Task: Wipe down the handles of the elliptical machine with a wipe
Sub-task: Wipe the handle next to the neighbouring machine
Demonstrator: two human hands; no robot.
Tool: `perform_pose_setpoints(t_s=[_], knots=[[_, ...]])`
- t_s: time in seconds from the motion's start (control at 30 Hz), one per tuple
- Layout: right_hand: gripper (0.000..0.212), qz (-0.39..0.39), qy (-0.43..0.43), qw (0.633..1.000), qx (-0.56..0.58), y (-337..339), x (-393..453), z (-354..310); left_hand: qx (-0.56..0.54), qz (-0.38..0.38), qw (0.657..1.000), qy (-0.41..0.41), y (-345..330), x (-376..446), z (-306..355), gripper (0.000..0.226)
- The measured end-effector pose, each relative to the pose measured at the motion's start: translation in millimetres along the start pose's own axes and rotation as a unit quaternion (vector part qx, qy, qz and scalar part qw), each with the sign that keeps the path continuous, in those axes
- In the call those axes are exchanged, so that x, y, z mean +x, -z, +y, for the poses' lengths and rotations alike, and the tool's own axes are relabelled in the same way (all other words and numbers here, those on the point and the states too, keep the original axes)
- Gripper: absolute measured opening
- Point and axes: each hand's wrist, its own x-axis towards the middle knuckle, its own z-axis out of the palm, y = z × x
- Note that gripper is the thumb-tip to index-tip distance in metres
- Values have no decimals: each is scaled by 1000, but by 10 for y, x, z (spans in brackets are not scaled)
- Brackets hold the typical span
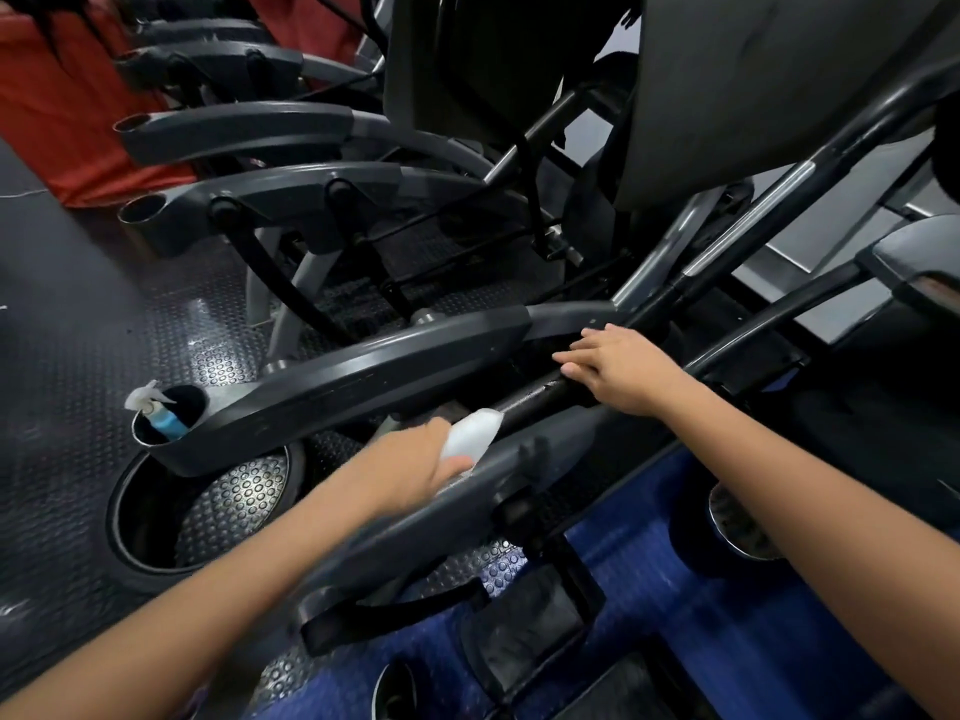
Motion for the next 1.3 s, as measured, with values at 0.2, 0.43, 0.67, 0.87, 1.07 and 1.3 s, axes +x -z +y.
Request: perform_pose_setpoints(t_s=[0.2,0.43,0.67,0.87,1.07,1.3], knots=[[39,90,-24,993,-71,21,-88,154,-230,-157,960,-3,94,515,74,58],[30,130,-38,985,-103,71,-58,291,-303,-159,939,-39,161,1074,526,51],[46,152,-26,980,-125,97,-47,385,39,-8,997,-69,126,659,493,39],[49,165,-31,973,-156,193,-69,468,-137,-174,969,-110,207,938,270,51],[56,143,-71,970,-182,384,-87,597,-451,-277,847,-52,243,1463,625,61],[59,166,-69,963,-201,393,-63,696,-133,-136,975,-117,202,1273,548,47]])
